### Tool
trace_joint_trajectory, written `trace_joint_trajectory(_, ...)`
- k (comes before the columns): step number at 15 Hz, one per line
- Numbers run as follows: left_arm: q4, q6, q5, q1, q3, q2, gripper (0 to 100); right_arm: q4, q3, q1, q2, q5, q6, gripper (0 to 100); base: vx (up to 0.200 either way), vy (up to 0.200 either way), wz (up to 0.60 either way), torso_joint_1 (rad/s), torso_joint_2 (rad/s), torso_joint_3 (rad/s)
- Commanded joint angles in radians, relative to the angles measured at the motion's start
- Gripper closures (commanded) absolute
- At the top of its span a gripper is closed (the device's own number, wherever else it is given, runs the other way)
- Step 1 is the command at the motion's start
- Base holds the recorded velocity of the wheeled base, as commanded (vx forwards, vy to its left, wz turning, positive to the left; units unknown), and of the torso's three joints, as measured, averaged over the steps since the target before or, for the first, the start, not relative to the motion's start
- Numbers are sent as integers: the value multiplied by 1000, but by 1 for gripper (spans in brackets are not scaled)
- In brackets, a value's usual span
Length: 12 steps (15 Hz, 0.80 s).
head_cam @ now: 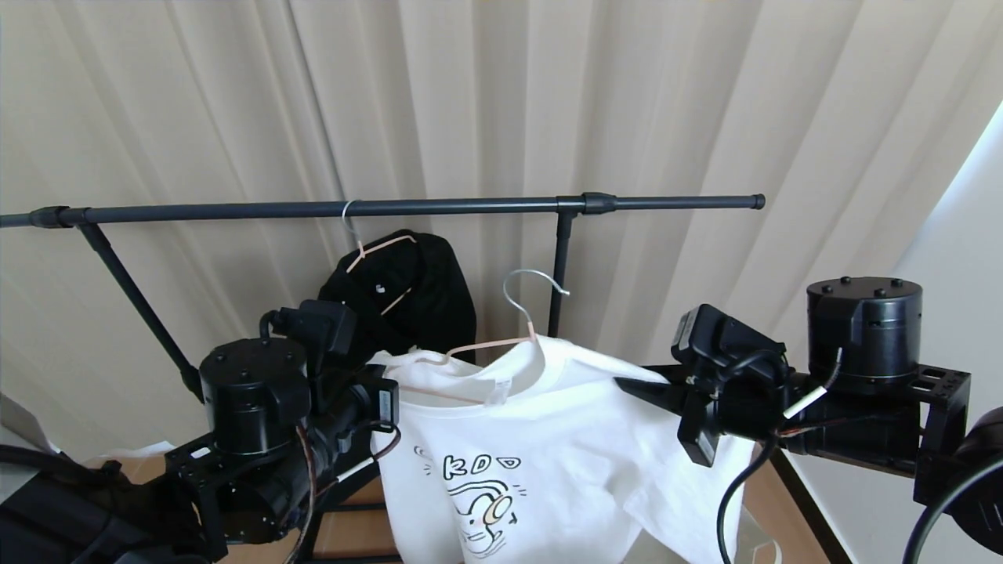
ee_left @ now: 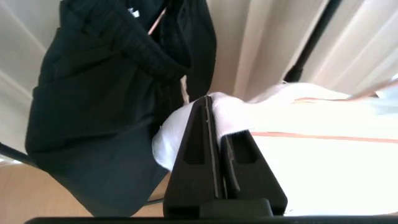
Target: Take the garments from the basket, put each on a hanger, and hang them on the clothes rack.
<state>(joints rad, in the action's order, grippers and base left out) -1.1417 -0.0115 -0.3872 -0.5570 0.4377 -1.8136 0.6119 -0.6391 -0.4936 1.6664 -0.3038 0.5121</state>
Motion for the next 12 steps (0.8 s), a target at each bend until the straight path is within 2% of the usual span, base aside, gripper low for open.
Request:
trace_joint_trajectory(1, -1, -1, -1, -27, -5, 19, 100, 23, -7, -40, 29, 14, -44, 100, 0, 0, 0, 0, 0, 0)
trace_joint_trajectory(3, -1, -1, -2, -44, -14, 19, 100, 69, -4, -49, 62, 46, -52, 100, 0, 0, 0, 0, 0, 0)
trace_joint_trajectory(7, -3, -1, -16, -77, -17, 28, 100, 143, -1, -97, 135, 178, -52, 100, 0, 0, 0, 0, 0, 0)
trace_joint_trajectory(12, -1, -4, -19, -118, -19, 46, 100, 170, -4, -123, 174, 215, -52, 100, 0, 0, 0, 0, 0, 0)
